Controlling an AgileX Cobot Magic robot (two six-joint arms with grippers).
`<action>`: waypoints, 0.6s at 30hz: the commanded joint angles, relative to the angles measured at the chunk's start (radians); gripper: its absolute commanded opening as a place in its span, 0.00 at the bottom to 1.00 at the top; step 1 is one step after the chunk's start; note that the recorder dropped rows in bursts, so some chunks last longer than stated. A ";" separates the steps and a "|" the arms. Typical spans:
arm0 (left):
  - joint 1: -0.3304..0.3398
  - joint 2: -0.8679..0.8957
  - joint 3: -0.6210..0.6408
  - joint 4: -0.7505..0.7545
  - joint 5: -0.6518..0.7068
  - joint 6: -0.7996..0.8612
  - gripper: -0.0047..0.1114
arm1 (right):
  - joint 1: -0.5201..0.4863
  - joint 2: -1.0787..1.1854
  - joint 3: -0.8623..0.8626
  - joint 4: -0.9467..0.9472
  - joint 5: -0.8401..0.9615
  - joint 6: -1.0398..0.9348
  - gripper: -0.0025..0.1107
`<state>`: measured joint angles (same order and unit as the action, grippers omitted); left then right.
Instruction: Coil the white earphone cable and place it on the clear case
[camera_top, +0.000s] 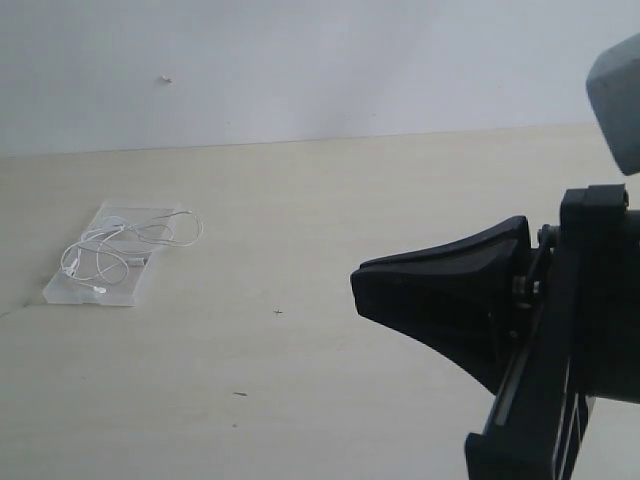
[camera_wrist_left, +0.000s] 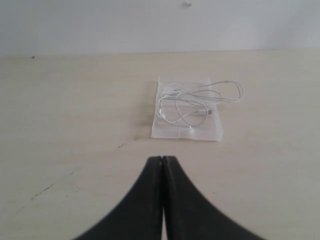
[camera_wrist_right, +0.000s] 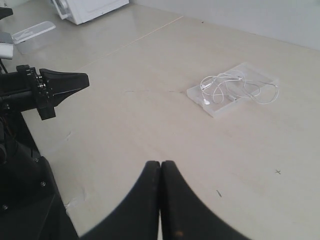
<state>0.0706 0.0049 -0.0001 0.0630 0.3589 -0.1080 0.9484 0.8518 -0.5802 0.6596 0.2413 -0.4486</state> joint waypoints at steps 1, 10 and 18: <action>0.003 -0.005 0.000 0.003 -0.004 -0.002 0.04 | -0.005 -0.005 0.004 -0.001 -0.005 0.004 0.02; 0.003 -0.005 0.000 0.003 -0.004 -0.002 0.04 | -0.005 -0.005 0.004 -0.001 -0.005 0.004 0.02; 0.003 -0.005 0.000 0.003 -0.004 -0.002 0.04 | -0.083 -0.180 0.004 -0.008 -0.003 -0.021 0.02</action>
<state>0.0706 0.0049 -0.0001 0.0630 0.3589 -0.1080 0.9050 0.7492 -0.5802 0.6596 0.2445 -0.4584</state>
